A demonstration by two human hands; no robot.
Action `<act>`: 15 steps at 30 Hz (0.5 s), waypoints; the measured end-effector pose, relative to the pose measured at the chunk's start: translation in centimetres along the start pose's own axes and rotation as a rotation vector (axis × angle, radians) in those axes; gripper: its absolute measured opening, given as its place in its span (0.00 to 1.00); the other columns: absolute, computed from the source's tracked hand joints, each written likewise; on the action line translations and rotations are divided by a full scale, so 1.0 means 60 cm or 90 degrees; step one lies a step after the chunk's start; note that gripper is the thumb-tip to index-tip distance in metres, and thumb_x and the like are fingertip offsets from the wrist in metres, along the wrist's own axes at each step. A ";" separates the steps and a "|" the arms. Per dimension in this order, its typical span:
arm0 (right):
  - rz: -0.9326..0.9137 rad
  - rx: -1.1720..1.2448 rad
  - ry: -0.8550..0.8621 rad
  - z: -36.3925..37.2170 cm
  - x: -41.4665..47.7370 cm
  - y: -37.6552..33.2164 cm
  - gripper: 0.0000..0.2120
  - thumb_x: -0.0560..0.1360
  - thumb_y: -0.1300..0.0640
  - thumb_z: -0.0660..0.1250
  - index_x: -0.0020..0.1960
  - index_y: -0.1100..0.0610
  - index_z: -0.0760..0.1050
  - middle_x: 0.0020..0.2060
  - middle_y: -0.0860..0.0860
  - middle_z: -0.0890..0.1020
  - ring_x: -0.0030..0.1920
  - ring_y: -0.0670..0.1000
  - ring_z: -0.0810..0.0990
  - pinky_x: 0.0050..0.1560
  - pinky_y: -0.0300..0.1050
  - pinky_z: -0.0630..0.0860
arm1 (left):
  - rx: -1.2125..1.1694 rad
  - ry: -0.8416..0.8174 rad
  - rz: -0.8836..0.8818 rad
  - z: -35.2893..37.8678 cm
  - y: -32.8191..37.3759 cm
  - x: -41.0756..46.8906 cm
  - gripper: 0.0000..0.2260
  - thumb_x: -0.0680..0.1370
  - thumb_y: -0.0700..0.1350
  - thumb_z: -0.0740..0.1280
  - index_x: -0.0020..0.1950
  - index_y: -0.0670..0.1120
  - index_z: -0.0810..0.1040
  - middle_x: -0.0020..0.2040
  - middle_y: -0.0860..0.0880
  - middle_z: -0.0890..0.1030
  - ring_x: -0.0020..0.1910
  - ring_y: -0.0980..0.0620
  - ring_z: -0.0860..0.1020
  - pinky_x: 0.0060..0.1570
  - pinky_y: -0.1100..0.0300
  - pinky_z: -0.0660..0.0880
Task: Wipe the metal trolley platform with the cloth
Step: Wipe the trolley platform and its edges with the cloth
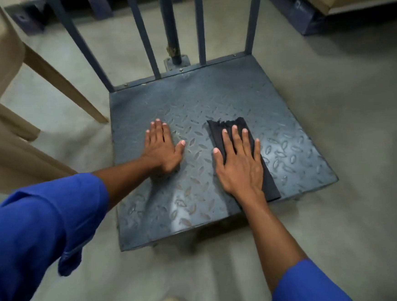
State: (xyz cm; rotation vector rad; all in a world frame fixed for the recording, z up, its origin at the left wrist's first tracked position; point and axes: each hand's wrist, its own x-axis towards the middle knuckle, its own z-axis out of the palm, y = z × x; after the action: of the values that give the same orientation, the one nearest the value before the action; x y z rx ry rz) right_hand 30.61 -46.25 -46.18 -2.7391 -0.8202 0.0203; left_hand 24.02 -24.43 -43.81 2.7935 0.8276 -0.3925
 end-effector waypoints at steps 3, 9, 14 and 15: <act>0.057 -0.005 0.021 -0.001 0.063 0.023 0.33 0.85 0.38 0.41 0.85 0.51 0.48 0.85 0.52 0.48 0.84 0.54 0.42 0.82 0.63 0.40 | -0.040 0.096 0.020 0.018 0.055 0.019 0.35 0.87 0.61 0.44 0.85 0.39 0.41 0.85 0.40 0.39 0.84 0.43 0.38 0.82 0.46 0.36; -0.009 0.020 0.028 -0.016 0.095 0.075 0.32 0.85 0.40 0.48 0.84 0.55 0.55 0.84 0.55 0.55 0.84 0.56 0.48 0.83 0.56 0.42 | -0.067 0.207 -0.004 0.037 0.091 0.020 0.33 0.86 0.58 0.48 0.86 0.41 0.50 0.86 0.41 0.48 0.85 0.44 0.44 0.83 0.46 0.40; -0.014 0.156 0.108 -0.014 0.076 0.080 0.23 0.87 0.54 0.53 0.78 0.60 0.69 0.79 0.56 0.69 0.82 0.56 0.60 0.83 0.52 0.51 | -0.078 0.211 -0.011 0.036 0.097 0.024 0.32 0.87 0.57 0.48 0.85 0.40 0.50 0.86 0.40 0.49 0.85 0.43 0.45 0.83 0.47 0.40; 0.023 0.168 0.120 -0.018 0.085 0.087 0.22 0.87 0.54 0.53 0.78 0.61 0.69 0.78 0.57 0.69 0.82 0.57 0.60 0.83 0.52 0.51 | -0.080 0.207 -0.014 0.036 0.098 0.025 0.32 0.87 0.57 0.48 0.85 0.40 0.49 0.86 0.40 0.48 0.85 0.43 0.44 0.83 0.47 0.40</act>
State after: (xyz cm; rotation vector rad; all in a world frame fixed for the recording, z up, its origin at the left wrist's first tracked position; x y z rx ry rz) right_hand 37.79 -47.93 -46.22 -2.4625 -0.6643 -0.1128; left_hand 28.11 -29.08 -45.64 2.7695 0.9126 0.1128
